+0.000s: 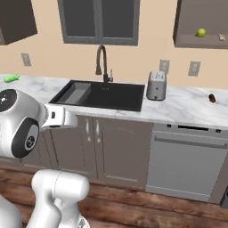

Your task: Pick the bar and yogurt from the counter and place them in the cabinets closest to them.

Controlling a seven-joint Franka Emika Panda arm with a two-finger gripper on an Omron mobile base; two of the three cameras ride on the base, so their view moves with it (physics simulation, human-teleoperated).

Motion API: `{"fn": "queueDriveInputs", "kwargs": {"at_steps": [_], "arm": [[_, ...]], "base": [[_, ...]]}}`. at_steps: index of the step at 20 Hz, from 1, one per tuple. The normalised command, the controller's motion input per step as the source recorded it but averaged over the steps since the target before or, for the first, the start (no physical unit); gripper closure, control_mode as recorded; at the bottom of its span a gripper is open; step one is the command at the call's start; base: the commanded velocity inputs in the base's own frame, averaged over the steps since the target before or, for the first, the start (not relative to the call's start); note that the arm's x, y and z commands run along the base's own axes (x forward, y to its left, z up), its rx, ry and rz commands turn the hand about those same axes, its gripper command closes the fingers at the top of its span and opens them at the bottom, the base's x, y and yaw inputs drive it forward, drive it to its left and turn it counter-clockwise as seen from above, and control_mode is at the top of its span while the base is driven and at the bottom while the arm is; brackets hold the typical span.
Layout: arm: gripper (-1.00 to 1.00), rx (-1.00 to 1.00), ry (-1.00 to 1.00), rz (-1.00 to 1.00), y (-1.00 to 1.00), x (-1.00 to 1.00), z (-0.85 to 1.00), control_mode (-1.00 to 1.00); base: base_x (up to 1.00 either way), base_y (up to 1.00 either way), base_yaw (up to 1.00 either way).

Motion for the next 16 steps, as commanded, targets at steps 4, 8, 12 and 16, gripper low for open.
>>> {"fn": "queueDriveInputs", "kwargs": {"at_steps": [4,8,12,16], "arm": [[-1.00,0.00,0.00,0.00,0.00,0.00,0.00,1.00],[-1.00,0.00,0.00,0.00,0.00,0.00,0.00,1.00],[-1.00,0.00,0.00,0.00,0.00,0.00,0.00,1.00],[-1.00,0.00,0.00,0.00,0.00,0.00,0.00,1.00]], "base": [[0.00,0.59,0.00],[0.00,0.61,0.00],[0.00,0.60,0.00],[0.00,0.61,0.00]]}}
